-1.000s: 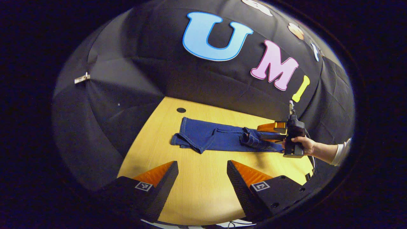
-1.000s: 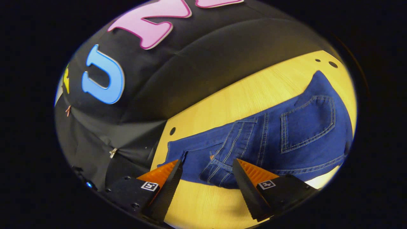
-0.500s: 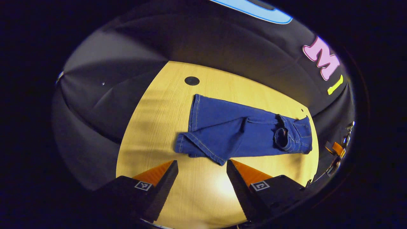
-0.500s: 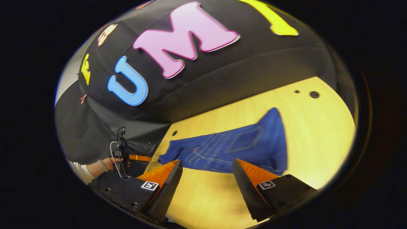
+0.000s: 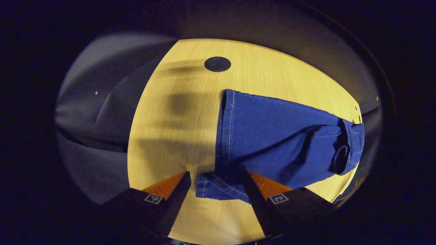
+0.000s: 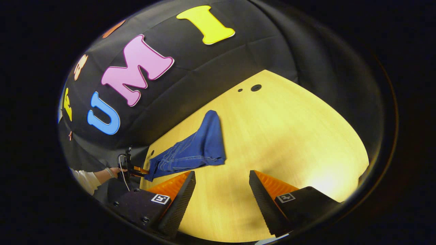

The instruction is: Grasp the waist and the cuffs of the jeans and fold them to make the two legs overlap; first hold the waist and fold one-third of the jeans toward the cuffs, then hold the cuffs and fold the remaining one-third in the same direction to finish folding.

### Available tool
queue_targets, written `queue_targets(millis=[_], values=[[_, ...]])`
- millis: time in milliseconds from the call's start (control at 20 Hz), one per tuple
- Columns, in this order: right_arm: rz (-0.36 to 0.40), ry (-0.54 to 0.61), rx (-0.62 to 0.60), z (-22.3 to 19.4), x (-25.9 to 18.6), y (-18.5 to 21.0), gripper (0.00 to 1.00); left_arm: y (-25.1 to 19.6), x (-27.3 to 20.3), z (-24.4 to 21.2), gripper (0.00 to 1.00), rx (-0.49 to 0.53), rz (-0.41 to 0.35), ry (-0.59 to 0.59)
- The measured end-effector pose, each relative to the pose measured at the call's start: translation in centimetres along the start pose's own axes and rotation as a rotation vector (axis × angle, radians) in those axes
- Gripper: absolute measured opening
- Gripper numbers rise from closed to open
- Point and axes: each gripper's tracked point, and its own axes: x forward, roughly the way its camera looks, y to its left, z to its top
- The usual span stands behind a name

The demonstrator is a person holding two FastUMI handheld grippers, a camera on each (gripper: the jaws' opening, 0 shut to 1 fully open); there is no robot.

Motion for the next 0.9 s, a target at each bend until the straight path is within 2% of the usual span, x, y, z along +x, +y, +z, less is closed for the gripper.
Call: queue_targets(millis=[100, 250, 400, 450, 550, 600, 650, 750, 900], values=[[-0.009, 0.011, 0.005, 0.0, -0.5, -0.9, 0.97, -0.4, 1.3, 0.3, 1.0, 0.038, 0.006, 0.005], [0.003, 0.03, -0.018, 0.1, -0.2, -0.4, 0.97, -0.8, 0.2, 0.0, 0.96, 0.039, 0.018, -0.001], [0.054, 0.025, -0.035, 0.8, 0.1, 1.7, 0.97, -1.9, 0.2, 0.5, 0.94, 0.033, -0.01, -0.025], [0.07, 0.031, -0.051, 0.9, -0.1, 2.1, 0.97, -3.2, 0.3, 0.7, 0.71, 0.011, -0.024, -0.051], [0.073, 0.042, -0.091, 0.6, 0.0, 1.9, 0.97, -3.6, 0.4, 0.8, 0.24, -0.003, 0.028, -0.068], [0.077, 0.045, -0.097, 0.7, -0.2, 1.9, 0.97, -4.2, 0.2, 0.6, 0.14, 0.004, 0.032, -0.064], [0.08, 0.044, -0.092, 0.8, -0.4, 1.8, 0.97, -4.8, -0.4, 0.6, 0.1, 0.005, 0.017, -0.069], [0.087, 0.033, -0.077, 1.1, -0.5, 1.8, 0.97, -6.7, -2.7, 1.4, 0.08, 0.004, -0.044, -0.134], [0.099, 0.034, -0.066, 1.4, -0.1, 1.4, 0.97, -9.7, -8.2, 2.9, 0.08, 0.089, -0.111, -0.223]])
